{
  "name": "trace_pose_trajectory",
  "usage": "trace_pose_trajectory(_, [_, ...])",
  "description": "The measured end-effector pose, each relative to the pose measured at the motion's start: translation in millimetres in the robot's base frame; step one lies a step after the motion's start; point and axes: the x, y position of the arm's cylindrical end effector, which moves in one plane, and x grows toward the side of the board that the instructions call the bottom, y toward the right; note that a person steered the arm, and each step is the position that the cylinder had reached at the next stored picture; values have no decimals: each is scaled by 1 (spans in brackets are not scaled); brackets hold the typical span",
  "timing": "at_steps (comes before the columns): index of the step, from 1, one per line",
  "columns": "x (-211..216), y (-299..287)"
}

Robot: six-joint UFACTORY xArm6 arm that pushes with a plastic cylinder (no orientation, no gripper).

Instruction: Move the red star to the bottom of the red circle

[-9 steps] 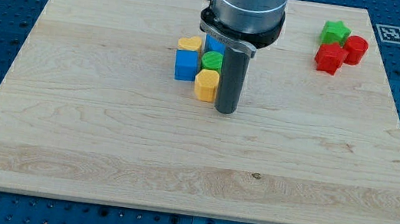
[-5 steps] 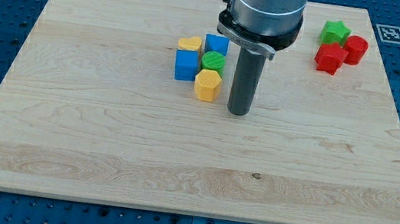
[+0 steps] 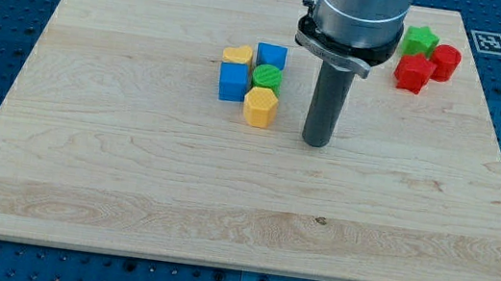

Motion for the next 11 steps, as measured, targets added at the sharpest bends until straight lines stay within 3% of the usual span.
trace_pose_trajectory(4, [3, 29])
trace_pose_trajectory(6, [0, 133])
trace_pose_trajectory(8, [-64, 176])
trace_pose_trajectory(9, [-70, 170])
trace_pose_trajectory(11, [-81, 74])
